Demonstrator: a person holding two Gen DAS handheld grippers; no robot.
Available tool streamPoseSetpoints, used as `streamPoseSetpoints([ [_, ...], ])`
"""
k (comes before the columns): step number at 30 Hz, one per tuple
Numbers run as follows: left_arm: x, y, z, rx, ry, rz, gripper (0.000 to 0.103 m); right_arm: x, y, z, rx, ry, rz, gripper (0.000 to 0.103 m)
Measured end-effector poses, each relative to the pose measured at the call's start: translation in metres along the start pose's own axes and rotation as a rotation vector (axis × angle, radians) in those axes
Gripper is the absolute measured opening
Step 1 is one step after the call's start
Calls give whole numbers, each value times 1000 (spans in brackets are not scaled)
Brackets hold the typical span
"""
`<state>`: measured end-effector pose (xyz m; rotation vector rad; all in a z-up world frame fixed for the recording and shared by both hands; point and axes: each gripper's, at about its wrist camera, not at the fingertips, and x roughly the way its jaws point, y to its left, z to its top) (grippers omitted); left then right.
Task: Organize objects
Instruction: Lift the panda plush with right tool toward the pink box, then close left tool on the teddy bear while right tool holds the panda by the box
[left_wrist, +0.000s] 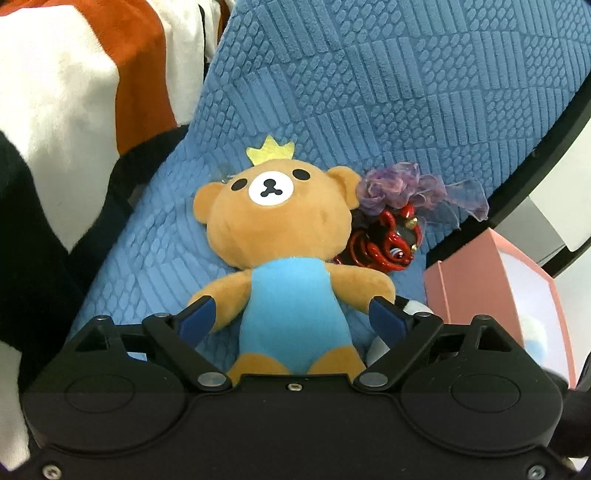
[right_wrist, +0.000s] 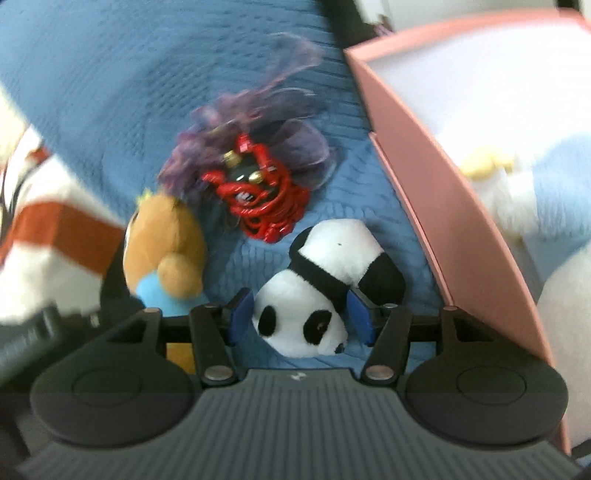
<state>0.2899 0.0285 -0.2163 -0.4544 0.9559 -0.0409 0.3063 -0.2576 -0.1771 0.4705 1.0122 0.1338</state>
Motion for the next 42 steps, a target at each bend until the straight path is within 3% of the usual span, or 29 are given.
streamPoseSetpoints([
  [10,25,-7,9,64,27,111,91,26,-10,1,170,43,65,61],
  [20,43,-19,8,137,81,135,97,24,-22,10,278,3,39,62],
  [36,65,-22,7,154,147,171,101,28,4,15,1,16,-66,56],
  [42,68,-18,12,129,140,190,94,24,6,15,-73,16,-71,56],
])
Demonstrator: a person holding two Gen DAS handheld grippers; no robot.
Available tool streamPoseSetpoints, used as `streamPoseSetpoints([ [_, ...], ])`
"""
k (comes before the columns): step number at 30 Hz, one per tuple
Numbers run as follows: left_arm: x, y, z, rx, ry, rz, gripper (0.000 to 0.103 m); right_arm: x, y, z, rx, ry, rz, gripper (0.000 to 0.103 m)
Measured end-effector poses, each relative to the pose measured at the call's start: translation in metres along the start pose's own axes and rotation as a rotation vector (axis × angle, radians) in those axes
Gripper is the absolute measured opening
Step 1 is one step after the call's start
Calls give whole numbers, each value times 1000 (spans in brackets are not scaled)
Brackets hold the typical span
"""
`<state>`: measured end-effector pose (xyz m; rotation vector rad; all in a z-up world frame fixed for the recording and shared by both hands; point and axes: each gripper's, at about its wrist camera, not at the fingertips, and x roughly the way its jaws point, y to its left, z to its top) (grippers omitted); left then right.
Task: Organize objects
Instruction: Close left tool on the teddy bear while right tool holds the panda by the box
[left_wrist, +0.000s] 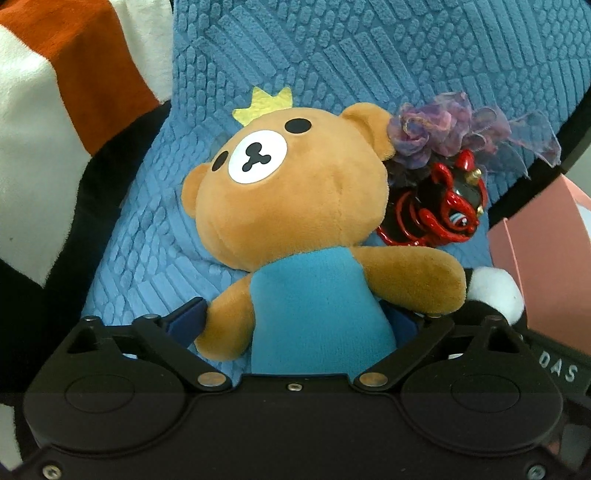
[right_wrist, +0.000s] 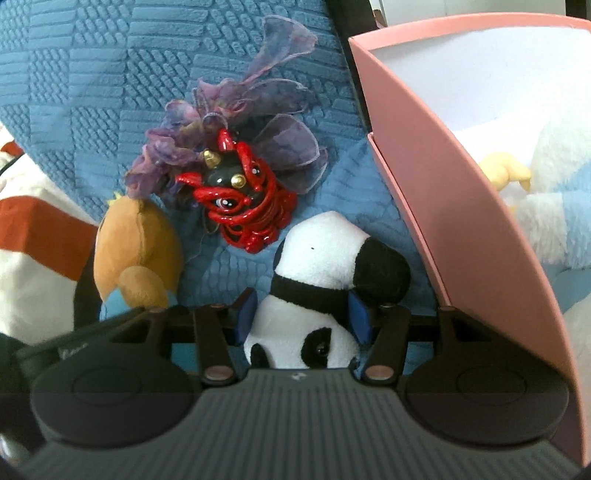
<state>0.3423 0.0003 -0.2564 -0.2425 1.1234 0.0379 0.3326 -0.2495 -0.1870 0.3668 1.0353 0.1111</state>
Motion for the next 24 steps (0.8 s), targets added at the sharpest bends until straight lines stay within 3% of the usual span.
streamPoseSetpoints([
  [4,-9,5,1,-23,-25,-26,79,-2,0,-4,-24,4,13,56],
  [11,-30,21,-9,-63,-60,-75,60,-10,12,-11,-178,-6,15,56],
  [13,-37,26,-15,-77,-72,-107,48,-15,11,-13,-193,-8,-5,56],
  [24,-73,41,-46,-217,-70,-220,45,-61,13,-42,-261,42,26,56],
])
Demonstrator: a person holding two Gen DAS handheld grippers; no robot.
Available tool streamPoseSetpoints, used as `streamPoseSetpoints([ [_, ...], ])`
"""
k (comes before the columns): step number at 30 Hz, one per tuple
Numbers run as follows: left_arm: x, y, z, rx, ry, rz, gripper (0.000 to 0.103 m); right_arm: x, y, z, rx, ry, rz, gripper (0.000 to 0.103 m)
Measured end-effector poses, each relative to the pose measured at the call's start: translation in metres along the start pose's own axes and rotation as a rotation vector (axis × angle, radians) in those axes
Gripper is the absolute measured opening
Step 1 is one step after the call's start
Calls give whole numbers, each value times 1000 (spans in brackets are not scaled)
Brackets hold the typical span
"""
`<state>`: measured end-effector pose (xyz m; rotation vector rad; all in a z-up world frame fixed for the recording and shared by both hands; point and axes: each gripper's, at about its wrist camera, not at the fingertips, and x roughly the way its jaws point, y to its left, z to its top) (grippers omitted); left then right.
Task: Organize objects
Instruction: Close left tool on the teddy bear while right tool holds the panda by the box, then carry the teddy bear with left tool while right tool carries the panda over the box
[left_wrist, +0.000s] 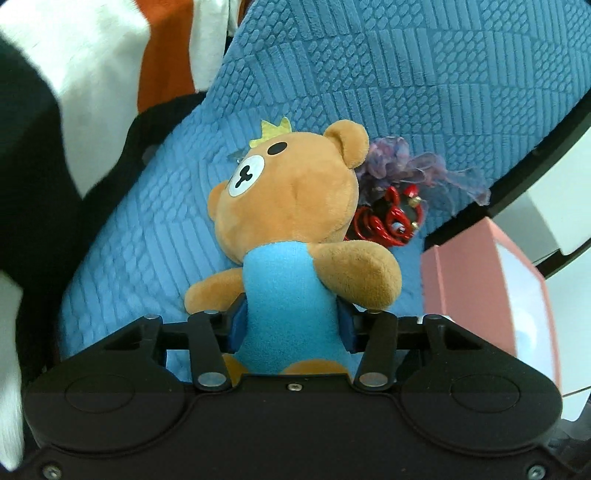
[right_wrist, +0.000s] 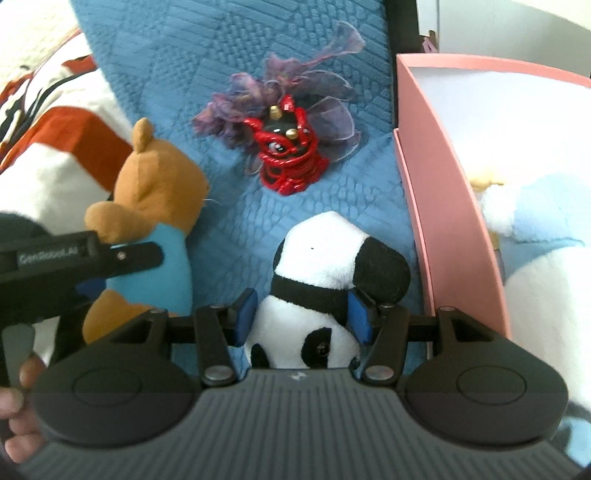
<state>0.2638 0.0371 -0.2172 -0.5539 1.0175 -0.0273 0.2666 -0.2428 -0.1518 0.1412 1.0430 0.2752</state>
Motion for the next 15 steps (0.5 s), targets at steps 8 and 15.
streamPoseSetpoints([
  [8,-32,5,-24,-43,11,-25,45,-42,13,-13,-60,-9,18,56],
  [15,-64,-6,-40,-58,15,-52,45,-81,14,-26,-90,-35,15,56],
])
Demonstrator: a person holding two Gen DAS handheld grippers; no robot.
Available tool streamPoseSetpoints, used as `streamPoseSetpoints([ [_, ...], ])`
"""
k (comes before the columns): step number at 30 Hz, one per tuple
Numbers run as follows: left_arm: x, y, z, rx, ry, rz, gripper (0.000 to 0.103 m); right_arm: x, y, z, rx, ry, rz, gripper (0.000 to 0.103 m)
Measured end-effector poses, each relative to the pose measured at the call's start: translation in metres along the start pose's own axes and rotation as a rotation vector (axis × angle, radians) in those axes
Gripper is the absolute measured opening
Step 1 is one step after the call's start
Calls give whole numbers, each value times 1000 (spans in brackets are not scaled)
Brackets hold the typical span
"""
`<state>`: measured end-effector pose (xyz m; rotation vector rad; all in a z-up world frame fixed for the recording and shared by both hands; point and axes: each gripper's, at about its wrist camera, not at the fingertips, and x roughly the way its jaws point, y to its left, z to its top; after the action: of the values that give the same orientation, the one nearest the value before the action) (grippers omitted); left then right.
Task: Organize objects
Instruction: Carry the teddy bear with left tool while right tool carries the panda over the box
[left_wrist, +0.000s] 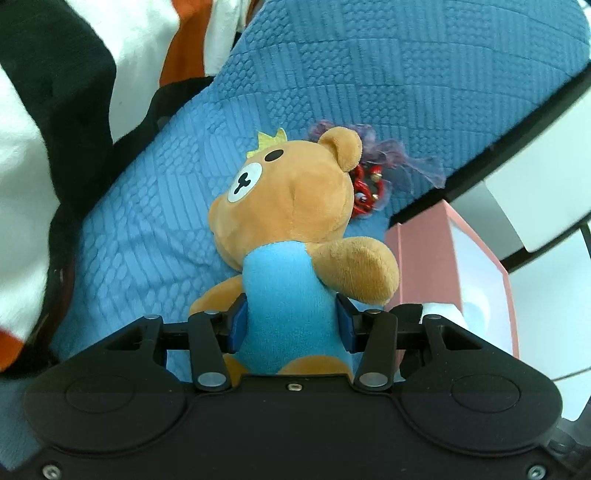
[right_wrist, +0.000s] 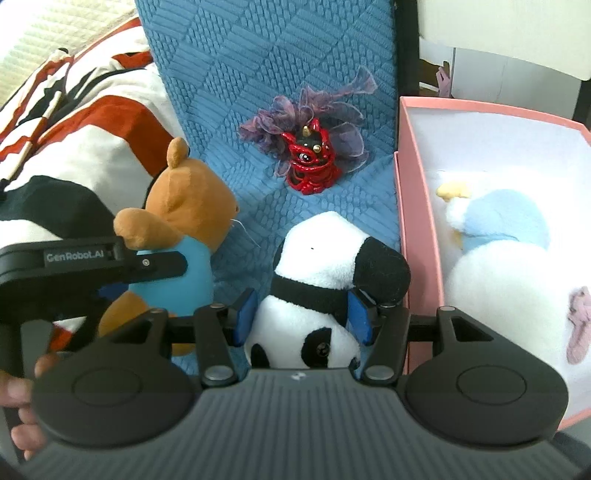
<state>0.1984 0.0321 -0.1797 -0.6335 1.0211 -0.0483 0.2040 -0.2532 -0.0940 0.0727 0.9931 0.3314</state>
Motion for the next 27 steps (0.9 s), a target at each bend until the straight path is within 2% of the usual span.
streamPoseSetpoints([
  [12,-47,-33,-25,37,4,-11,45,-50,-15,-19,41,-18,-3,56],
  [27,-81,-82,-34,102,-26,-66,45,-98,-30,-15,76,-76,6,56],
])
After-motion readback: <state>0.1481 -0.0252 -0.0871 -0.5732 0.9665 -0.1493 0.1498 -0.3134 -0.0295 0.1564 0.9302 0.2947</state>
